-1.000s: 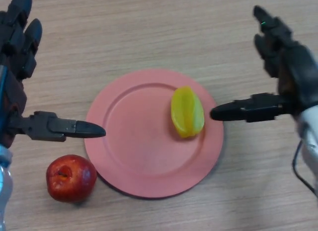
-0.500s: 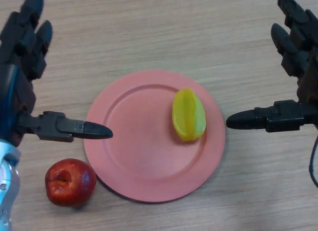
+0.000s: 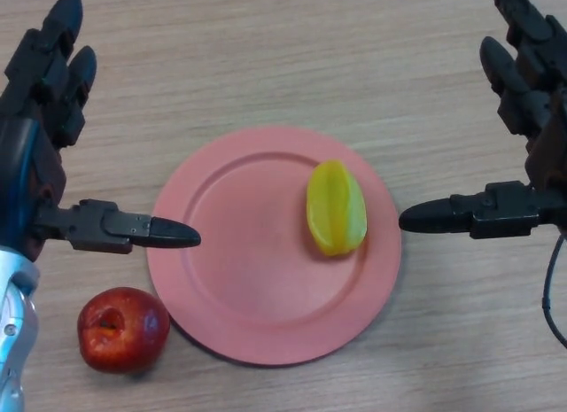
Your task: Pick up the yellow starfruit and place it on the plate
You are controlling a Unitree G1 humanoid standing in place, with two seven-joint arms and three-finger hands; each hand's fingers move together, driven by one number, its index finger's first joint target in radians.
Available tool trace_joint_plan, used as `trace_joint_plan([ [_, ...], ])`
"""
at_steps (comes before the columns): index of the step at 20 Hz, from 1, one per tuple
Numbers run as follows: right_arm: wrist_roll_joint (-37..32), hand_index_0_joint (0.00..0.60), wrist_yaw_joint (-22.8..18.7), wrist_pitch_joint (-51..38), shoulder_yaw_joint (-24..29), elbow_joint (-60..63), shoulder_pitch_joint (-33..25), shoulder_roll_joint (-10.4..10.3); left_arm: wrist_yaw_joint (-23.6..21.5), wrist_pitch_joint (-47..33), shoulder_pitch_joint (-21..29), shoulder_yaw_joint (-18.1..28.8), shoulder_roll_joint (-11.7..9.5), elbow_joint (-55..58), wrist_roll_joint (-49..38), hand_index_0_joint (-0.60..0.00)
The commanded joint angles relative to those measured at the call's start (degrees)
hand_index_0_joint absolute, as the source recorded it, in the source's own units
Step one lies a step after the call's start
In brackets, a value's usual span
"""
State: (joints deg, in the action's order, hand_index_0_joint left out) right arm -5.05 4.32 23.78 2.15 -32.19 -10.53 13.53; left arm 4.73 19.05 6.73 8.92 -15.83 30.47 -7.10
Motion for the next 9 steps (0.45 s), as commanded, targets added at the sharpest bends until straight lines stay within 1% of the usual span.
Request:
trace_joint_plan([
  [1,-0.8,0.0,-0.7,-9.2,0.6,-2.7,-2.1,0.7,-1.9,-6.2,1.9,1.7,-1.6,4.3,1.3,0.0],
  [3,-1.1,0.0,0.0,-9.7,0.5,-2.4,-1.9,0.6,-1.3,-5.0,1.3,2.3,-1.7,5.4,0.8,0.0],
  [6,-0.6,0.0,0.0,-9.8,0.1,-2.3,-1.5,0.5,-1.7,-5.7,0.9,2.3,-1.6,4.9,1.9,0.0],
  [8,-0.5,0.0,-0.2,-9.2,-0.3,-3.9,-0.5,0.1,-2.0,-6.2,0.7,2.0,-1.4,4.8,2.7,0.0],
  [9,-0.2,0.0,0.5,-8.1,-0.2,-4.8,-0.2,0.3,-1.8,-6.6,0.5,2.0,-1.3,4.6,2.9,0.0],
])
